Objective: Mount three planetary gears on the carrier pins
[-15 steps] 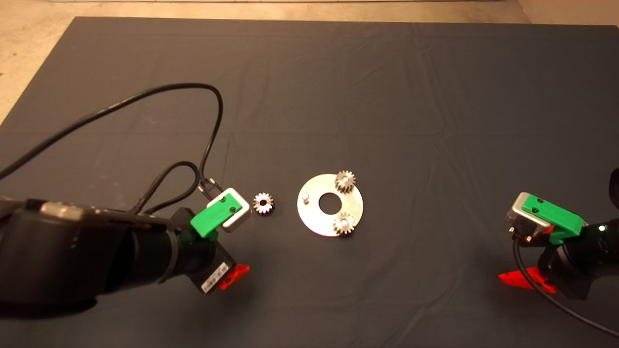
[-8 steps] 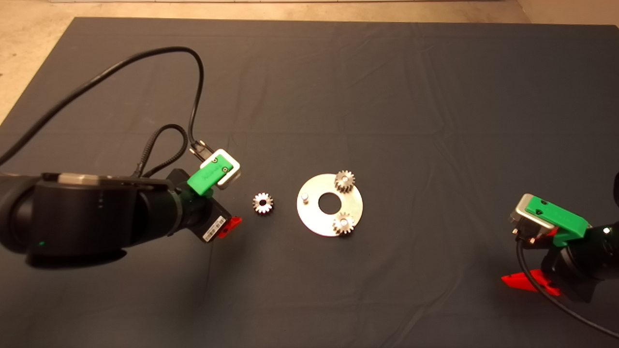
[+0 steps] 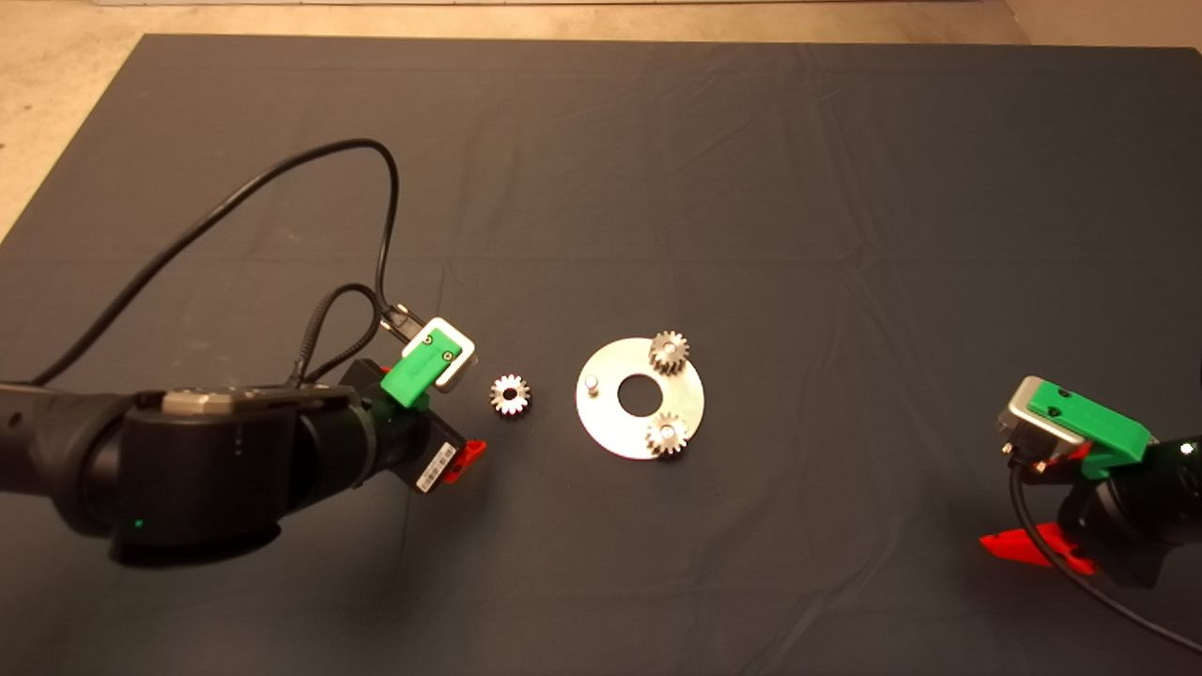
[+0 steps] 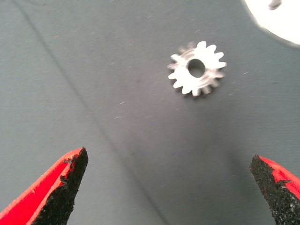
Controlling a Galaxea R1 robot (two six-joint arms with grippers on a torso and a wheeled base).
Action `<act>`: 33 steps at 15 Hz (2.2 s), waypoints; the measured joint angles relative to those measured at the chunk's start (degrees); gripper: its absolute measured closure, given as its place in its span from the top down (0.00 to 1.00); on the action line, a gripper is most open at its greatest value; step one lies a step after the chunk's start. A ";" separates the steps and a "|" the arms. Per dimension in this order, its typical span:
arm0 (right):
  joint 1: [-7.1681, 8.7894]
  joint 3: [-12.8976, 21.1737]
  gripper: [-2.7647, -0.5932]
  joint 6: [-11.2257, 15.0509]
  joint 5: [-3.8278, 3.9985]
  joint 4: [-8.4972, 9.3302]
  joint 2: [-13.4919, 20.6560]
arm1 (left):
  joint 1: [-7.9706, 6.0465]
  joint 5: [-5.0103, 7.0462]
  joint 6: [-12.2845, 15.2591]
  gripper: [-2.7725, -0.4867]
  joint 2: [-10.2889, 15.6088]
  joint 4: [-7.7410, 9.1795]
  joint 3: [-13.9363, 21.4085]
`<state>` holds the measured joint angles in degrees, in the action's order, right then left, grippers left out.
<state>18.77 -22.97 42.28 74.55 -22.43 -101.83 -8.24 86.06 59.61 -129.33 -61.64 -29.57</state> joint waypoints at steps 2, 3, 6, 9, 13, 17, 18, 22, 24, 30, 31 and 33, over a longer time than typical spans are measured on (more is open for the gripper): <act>-0.01 0.21 0.67 0.00 -0.02 0.01 0.48 | 0.04 -0.03 0.06 0.88 -0.50 -1.88 0.00; -0.01 0.30 0.67 0.00 -0.02 0.02 0.67 | 0.42 0.00 0.09 0.88 -0.93 -2.81 -0.02; -0.01 0.32 0.67 0.00 -0.05 0.02 1.25 | 2.07 -0.09 0.09 0.88 -2.93 -4.01 -0.49; -0.01 0.41 0.67 -0.02 -0.05 0.02 1.88 | 2.05 -0.08 0.09 0.88 -4.01 -4.62 -2.22; -0.01 0.43 0.67 -0.22 0.01 0.02 2.33 | 4.00 -0.14 0.09 0.88 -5.81 -6.27 -3.96; -0.01 0.43 0.67 -0.46 0.04 0.02 3.05 | 5.85 -0.66 0.09 0.88 -7.33 -7.76 -6.03; -0.01 0.43 0.67 -0.49 0.06 0.02 3.13 | 5.84 -0.77 0.09 0.88 -7.42 -8.34 -6.10; -0.01 0.43 0.67 -0.68 0.01 0.02 3.13 | 5.85 -2.99 0.02 0.88 -7.52 -8.72 -8.46; -0.01 0.43 0.67 -0.69 -0.02 0.02 3.43 | 5.85 -4.64 -0.07 0.88 -7.89 -8.75 -9.70; -0.01 0.48 0.67 -0.88 0.00 0.04 4.39 | 5.85 -4.88 -0.11 0.88 -8.18 -8.94 -10.72; -0.01 0.48 0.67 -0.88 0.01 0.02 4.37 | 5.85 -4.99 -0.11 0.88 -8.34 -9.04 -11.07; -0.01 0.48 0.67 -1.40 0.01 0.05 4.39 | 5.85 -5.44 -0.11 0.88 -8.44 -9.79 -11.54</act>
<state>18.76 -22.49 40.88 74.56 -22.38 -97.44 -2.39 80.62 59.50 -137.77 -71.43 -41.12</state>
